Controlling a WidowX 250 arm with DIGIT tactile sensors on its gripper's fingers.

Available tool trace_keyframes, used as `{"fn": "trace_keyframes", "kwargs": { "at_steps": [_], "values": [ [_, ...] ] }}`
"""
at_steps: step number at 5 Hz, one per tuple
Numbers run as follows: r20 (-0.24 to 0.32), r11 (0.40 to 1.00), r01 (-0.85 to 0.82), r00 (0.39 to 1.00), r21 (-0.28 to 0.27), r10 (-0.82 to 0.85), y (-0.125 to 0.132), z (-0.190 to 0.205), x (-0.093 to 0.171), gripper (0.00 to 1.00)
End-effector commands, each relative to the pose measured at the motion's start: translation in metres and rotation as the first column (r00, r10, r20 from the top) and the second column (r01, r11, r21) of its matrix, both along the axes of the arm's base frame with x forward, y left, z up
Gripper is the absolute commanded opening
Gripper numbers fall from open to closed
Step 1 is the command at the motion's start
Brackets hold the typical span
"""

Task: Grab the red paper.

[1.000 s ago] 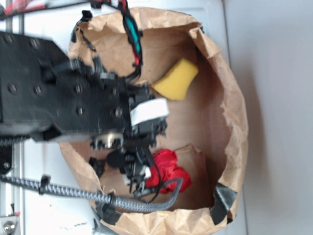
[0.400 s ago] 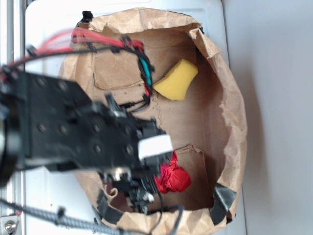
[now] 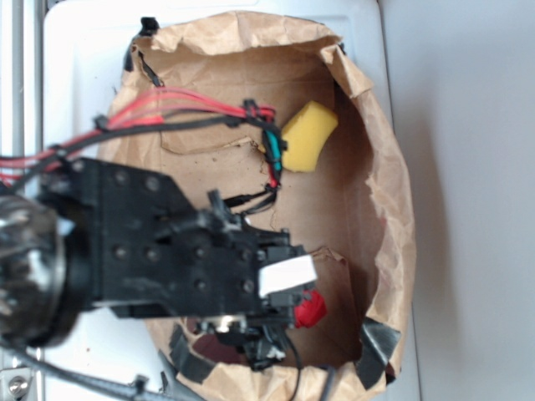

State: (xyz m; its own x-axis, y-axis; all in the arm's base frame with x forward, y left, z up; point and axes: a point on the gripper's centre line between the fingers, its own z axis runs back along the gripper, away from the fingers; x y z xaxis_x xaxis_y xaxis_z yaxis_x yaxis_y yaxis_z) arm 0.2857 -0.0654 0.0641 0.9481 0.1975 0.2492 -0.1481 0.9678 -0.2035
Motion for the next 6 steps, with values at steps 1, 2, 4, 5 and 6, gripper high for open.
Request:
{"fn": "trace_keyframes", "kwargs": {
  "at_steps": [1, 2, 4, 5, 6],
  "values": [
    [0.098, 1.000, -0.019, 0.995, 0.009, 0.018, -0.010, 0.006, 0.030, 1.00],
    [0.100, 0.998, -0.038, 0.994, 0.059, 0.032, -0.012, -0.011, 0.039, 1.00],
    [0.097, 0.995, -0.067, 0.994, 0.075, 0.059, -0.006, -0.020, 0.043, 0.00],
    [0.097, 0.996, -0.065, 0.993, 0.057, 0.060, -0.001, -0.010, 0.041, 0.00],
    [0.085, 0.997, -0.074, 0.994, 0.038, 0.070, 0.008, 0.009, 0.040, 0.00]
  ]
}}
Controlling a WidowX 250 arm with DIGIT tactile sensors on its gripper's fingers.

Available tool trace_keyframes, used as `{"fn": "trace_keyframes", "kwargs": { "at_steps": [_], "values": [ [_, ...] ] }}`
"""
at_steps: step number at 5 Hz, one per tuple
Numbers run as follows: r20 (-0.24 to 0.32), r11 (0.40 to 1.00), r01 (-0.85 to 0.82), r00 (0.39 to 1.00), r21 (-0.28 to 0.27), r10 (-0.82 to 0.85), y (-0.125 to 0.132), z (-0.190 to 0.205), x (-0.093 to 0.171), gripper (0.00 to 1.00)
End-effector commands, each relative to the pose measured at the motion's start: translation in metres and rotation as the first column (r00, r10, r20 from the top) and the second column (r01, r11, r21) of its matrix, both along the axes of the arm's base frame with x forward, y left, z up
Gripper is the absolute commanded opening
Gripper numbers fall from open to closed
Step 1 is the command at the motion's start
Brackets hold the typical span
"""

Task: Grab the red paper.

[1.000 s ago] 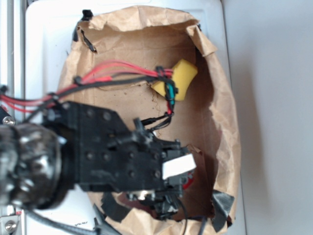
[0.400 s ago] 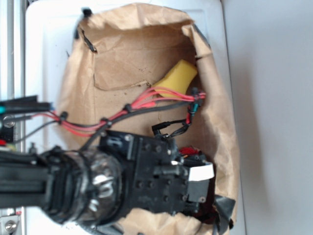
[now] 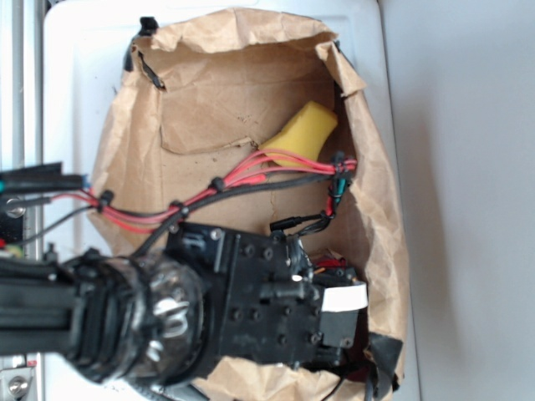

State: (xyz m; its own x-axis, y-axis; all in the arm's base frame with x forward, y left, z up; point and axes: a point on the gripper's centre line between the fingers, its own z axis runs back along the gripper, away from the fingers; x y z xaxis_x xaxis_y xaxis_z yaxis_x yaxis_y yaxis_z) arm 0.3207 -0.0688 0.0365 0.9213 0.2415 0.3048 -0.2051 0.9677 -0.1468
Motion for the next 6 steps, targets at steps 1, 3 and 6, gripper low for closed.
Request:
{"fn": "trace_keyframes", "kwargs": {
  "at_steps": [1, 3, 6],
  "values": [
    [0.004, 0.999, -0.022, 1.000, -0.042, 0.022, 0.028, 0.058, 0.006, 0.00],
    [-0.044, 0.995, -0.025, 0.999, -0.094, 0.020, 0.065, 0.094, -0.008, 0.00],
    [-0.058, 0.996, 0.015, 0.998, -0.085, -0.020, 0.083, 0.142, -0.046, 0.00]
  ]
}}
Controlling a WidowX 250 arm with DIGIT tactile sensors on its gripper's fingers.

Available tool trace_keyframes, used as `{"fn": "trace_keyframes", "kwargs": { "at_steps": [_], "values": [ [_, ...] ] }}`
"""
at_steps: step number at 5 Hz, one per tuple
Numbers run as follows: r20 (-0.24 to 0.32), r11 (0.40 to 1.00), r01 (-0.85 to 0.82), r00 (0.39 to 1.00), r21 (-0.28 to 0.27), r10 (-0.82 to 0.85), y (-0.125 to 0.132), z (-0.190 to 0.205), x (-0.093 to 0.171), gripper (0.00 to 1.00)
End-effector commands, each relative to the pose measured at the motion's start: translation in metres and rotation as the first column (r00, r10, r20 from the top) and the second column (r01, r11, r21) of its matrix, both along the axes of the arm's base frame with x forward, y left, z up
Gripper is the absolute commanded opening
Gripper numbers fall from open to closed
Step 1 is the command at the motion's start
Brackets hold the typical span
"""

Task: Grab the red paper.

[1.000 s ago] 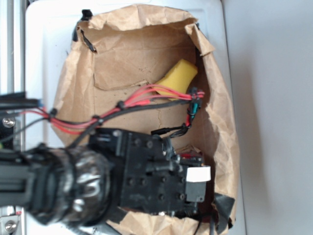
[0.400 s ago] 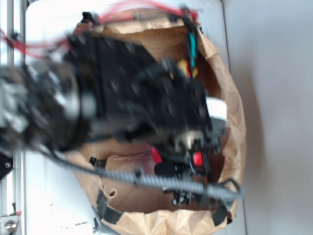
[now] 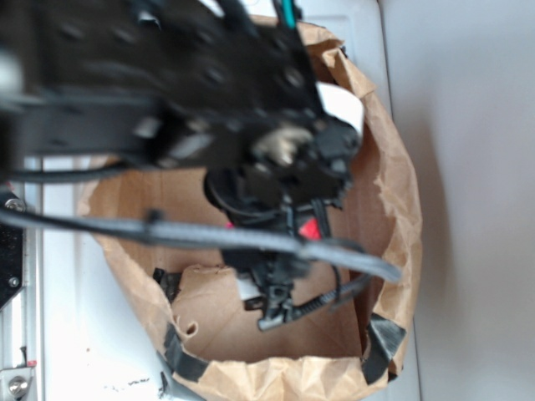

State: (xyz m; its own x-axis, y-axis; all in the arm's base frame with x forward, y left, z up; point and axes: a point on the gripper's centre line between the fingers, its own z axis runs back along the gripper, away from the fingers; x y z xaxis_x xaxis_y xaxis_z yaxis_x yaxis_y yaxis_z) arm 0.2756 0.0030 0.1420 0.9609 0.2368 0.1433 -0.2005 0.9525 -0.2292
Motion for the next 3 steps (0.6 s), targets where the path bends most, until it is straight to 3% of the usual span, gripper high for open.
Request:
{"fn": "trace_keyframes", "kwargs": {
  "at_steps": [1, 2, 3],
  "values": [
    [0.083, 0.999, 0.030, 0.996, 0.044, -0.034, 0.004, 0.044, -0.010, 0.00],
    [0.108, 0.998, 0.035, 0.993, 0.061, -0.042, -0.003, 0.044, -0.016, 0.00],
    [0.172, 0.987, 0.039, 0.983, 0.158, -0.066, -0.020, 0.034, -0.014, 0.54]
  ]
}}
